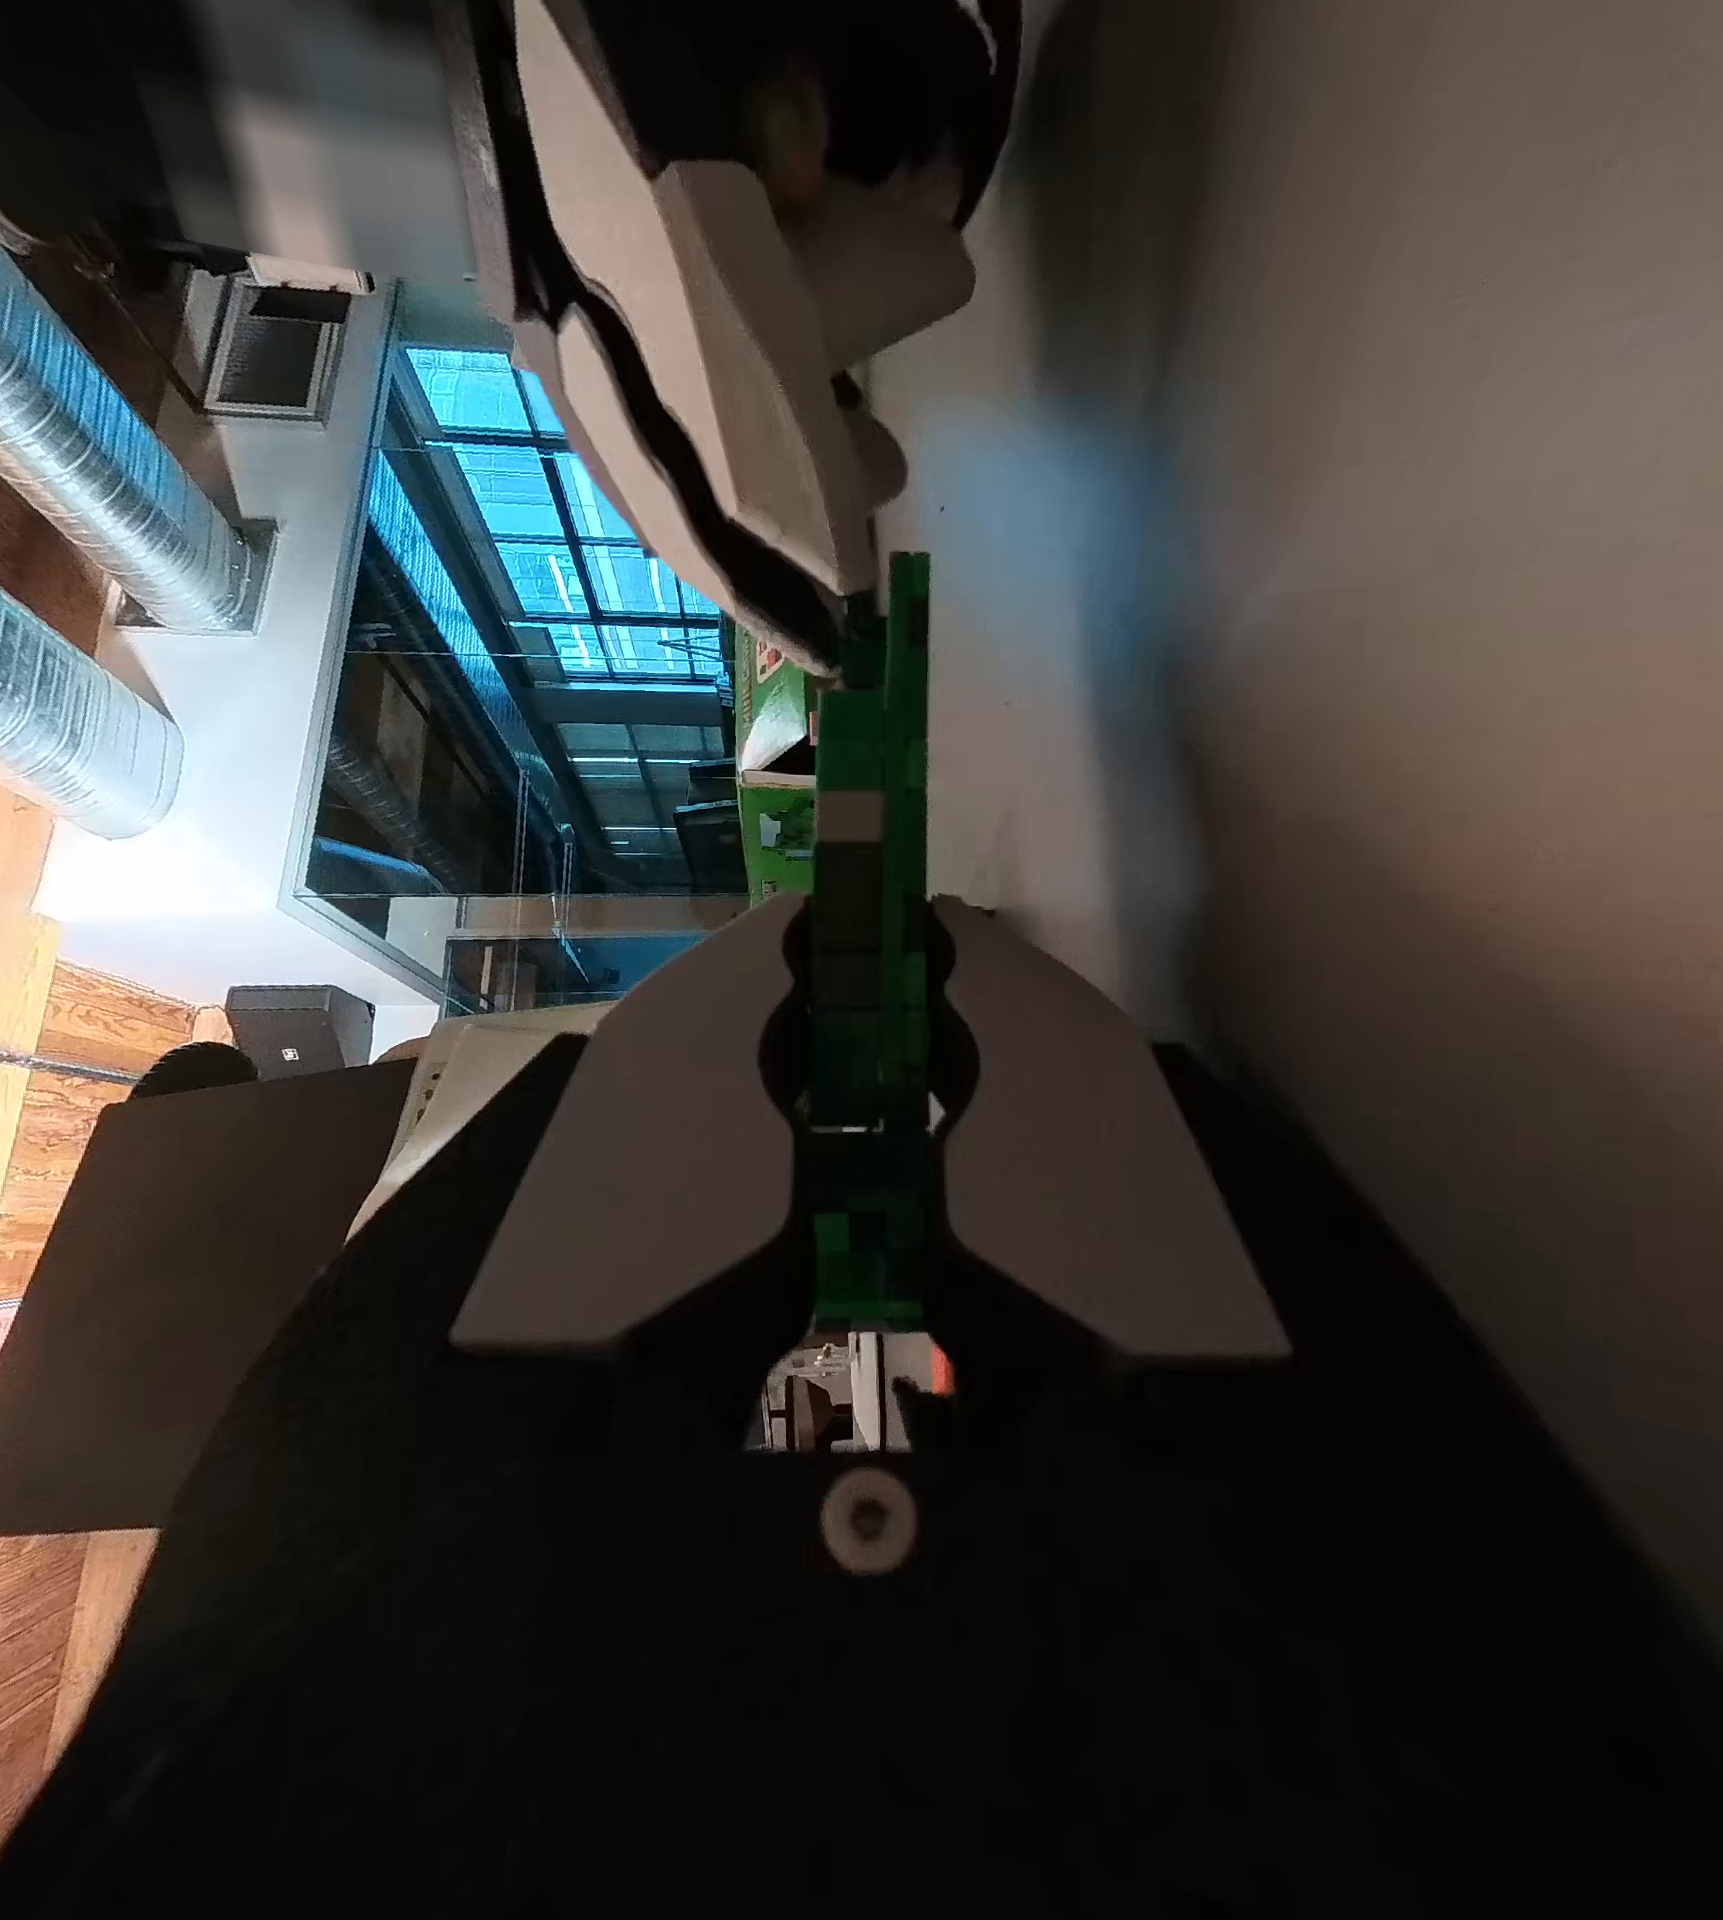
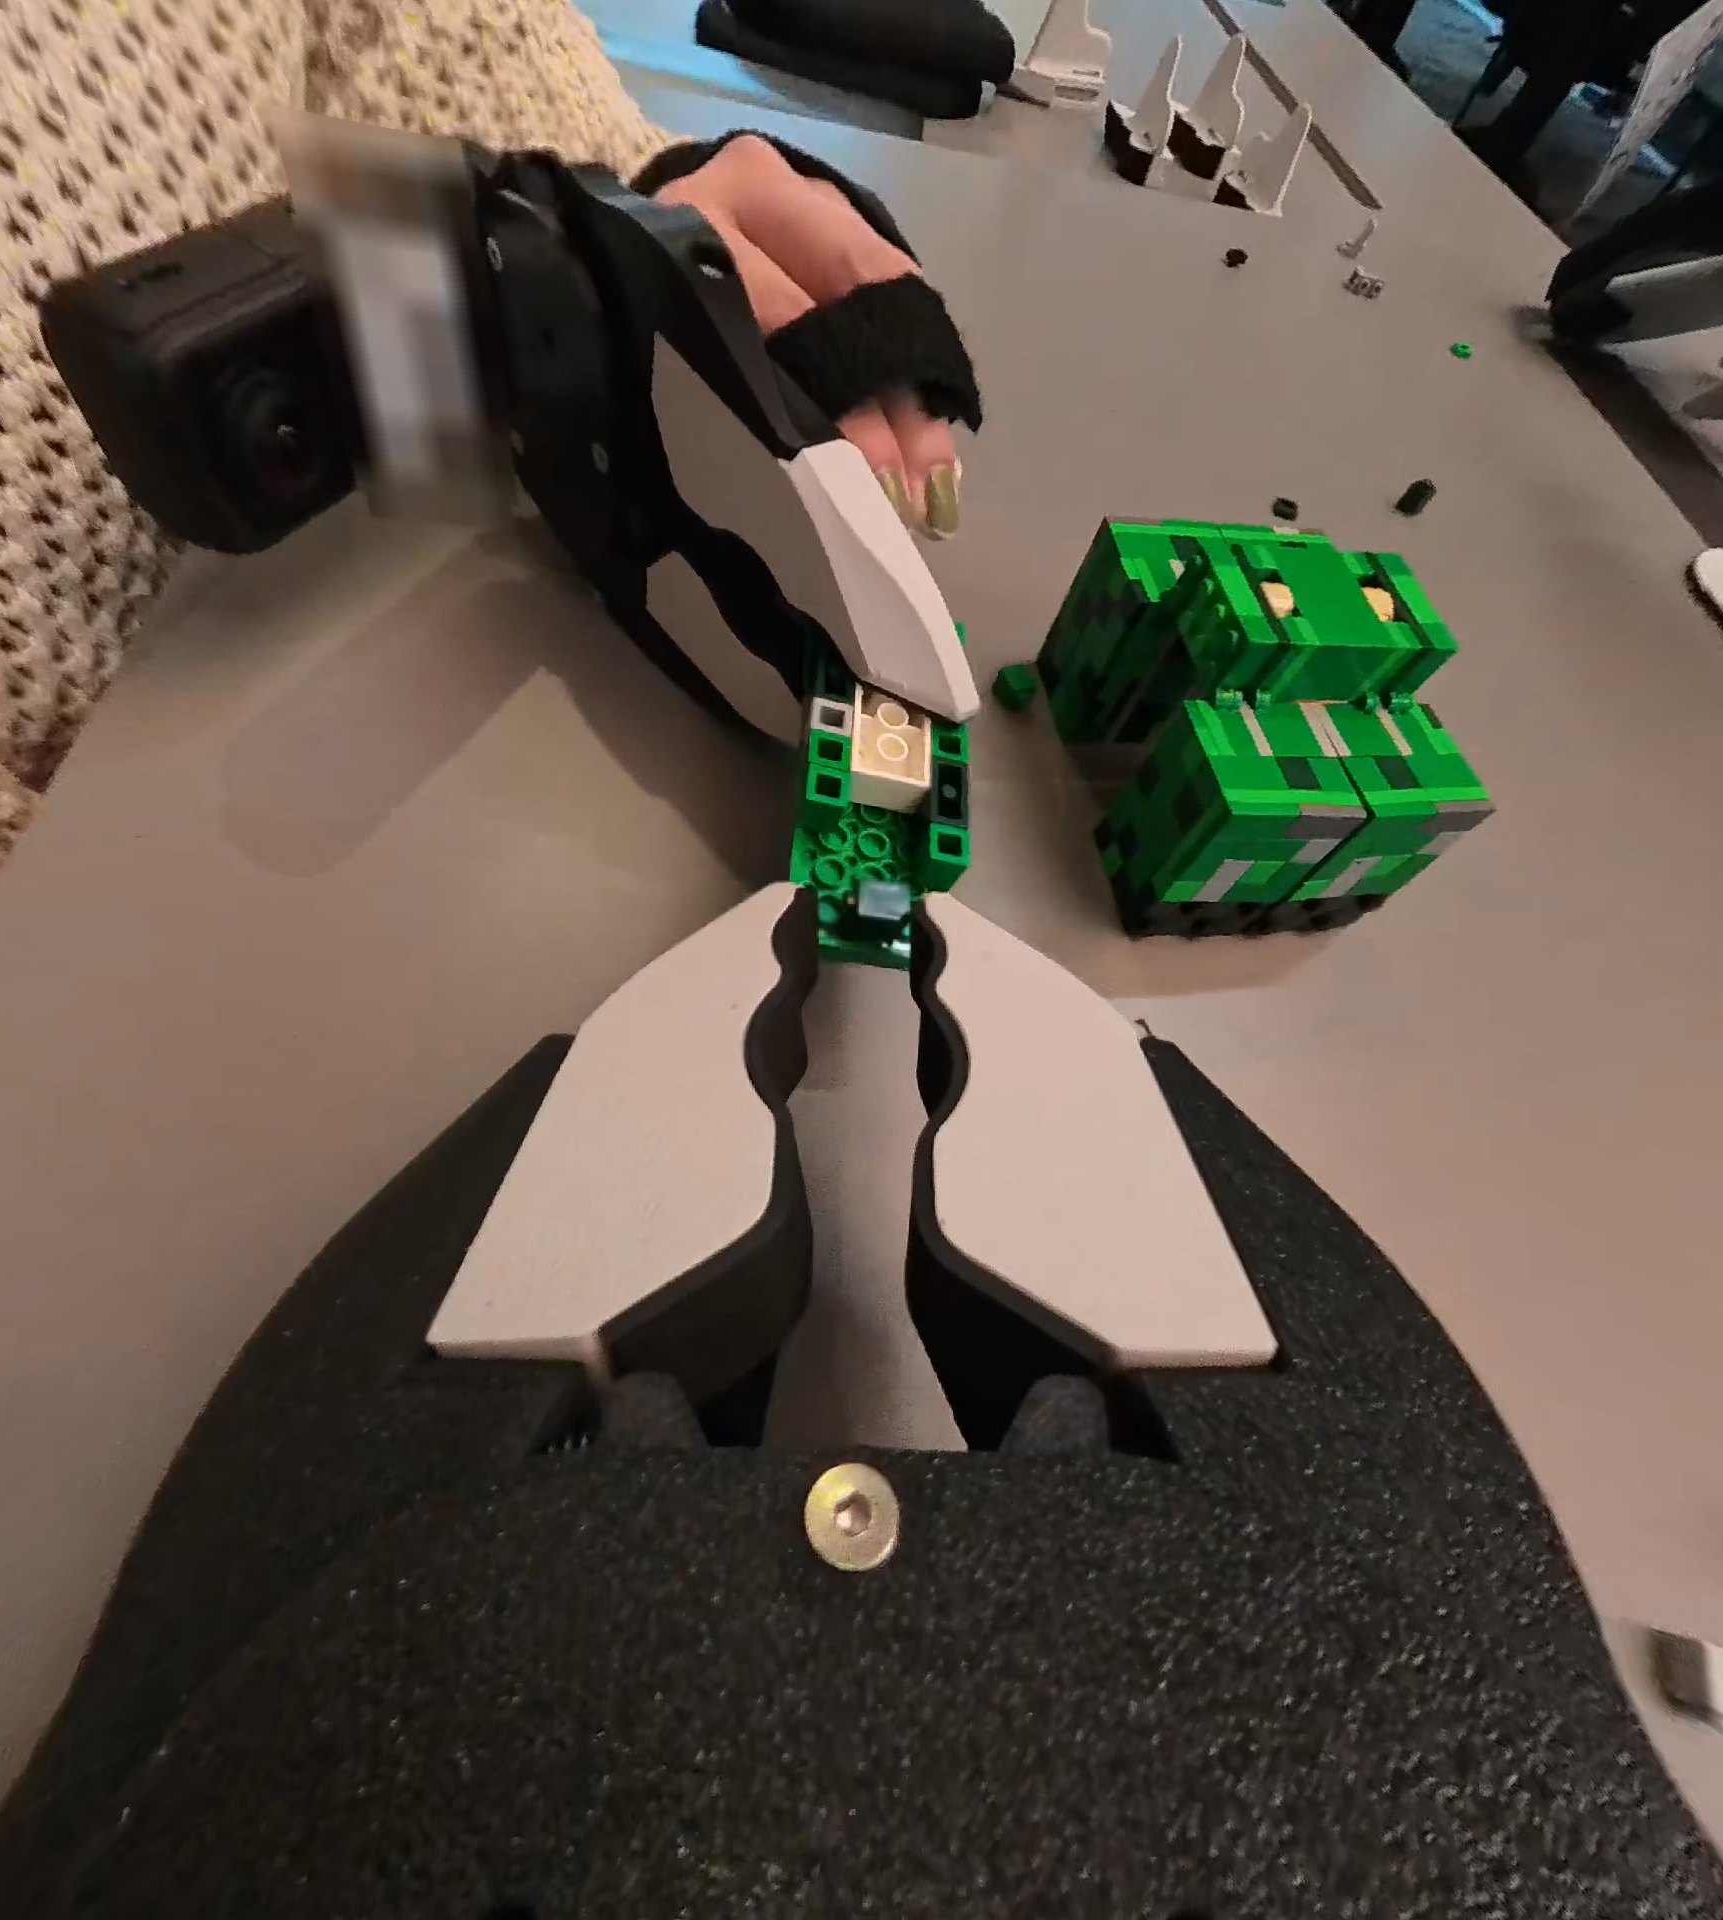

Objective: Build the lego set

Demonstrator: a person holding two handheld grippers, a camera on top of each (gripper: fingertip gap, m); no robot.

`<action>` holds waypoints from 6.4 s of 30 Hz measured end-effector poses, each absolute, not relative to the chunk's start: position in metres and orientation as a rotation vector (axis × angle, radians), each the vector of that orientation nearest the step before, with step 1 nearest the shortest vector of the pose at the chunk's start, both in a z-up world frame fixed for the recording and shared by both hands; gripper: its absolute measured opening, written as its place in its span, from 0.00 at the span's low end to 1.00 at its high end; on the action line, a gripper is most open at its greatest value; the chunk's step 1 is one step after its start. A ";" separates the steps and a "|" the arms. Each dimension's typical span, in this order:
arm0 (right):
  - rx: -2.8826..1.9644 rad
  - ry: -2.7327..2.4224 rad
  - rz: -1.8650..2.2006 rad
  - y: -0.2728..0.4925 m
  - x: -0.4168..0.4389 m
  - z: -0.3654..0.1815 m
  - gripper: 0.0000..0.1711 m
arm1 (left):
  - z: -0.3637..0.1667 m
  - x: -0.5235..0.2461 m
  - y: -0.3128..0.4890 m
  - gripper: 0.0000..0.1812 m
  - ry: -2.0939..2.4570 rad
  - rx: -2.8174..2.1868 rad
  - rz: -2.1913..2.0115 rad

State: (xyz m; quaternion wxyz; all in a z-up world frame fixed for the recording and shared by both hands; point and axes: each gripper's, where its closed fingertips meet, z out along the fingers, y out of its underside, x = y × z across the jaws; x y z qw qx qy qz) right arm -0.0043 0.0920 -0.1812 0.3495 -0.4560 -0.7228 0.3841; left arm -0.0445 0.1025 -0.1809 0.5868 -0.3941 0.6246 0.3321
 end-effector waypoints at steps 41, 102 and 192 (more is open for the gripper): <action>-0.671 -1.954 0.421 0.082 -0.008 -0.181 0.05 | -0.197 -0.037 0.098 0.10 1.506 -1.176 0.427; -0.798 -1.860 0.400 0.084 -0.015 -0.198 0.11 | -0.211 -0.040 0.097 0.10 1.486 -1.412 0.214; -1.597 -1.902 0.800 0.151 -0.011 -0.221 0.07 | -0.199 -0.028 0.098 0.10 1.545 -1.064 0.564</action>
